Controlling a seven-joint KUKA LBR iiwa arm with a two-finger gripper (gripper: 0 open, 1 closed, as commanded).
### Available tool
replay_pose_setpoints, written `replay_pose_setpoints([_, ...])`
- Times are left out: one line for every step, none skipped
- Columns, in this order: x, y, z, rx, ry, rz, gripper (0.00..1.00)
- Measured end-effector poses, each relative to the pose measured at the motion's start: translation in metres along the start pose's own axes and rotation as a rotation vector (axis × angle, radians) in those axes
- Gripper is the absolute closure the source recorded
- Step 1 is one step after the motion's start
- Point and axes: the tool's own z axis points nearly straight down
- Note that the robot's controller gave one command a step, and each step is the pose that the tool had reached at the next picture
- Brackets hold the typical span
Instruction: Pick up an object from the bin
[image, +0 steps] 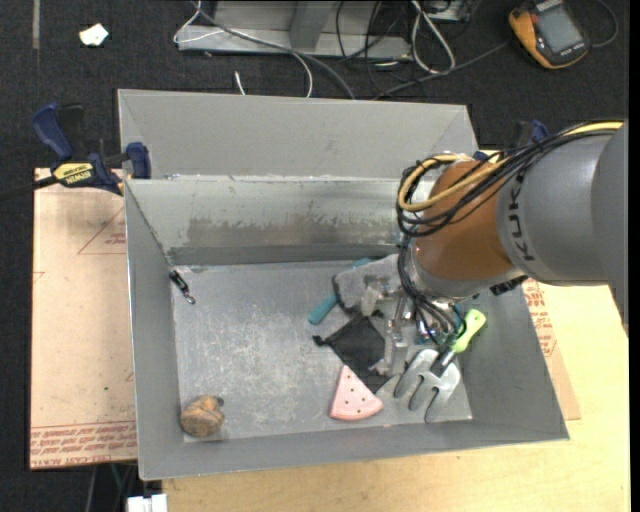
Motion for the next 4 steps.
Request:
replay_pose_setpoints([0.004, 0.024, 0.018, 0.005, -0.006, -0.049, 1.0])
replay_pose_setpoints([0.004, 0.024, 0.018, 0.005, -0.006, -0.049, 1.0])
replay_pose_setpoints([-0.002, 0.026, -0.176, 0.006, -0.018, -0.105, 1.0])
replay_pose_setpoints([-0.001, 0.026, -0.172, 0.005, -0.01, -0.106, 1.0])
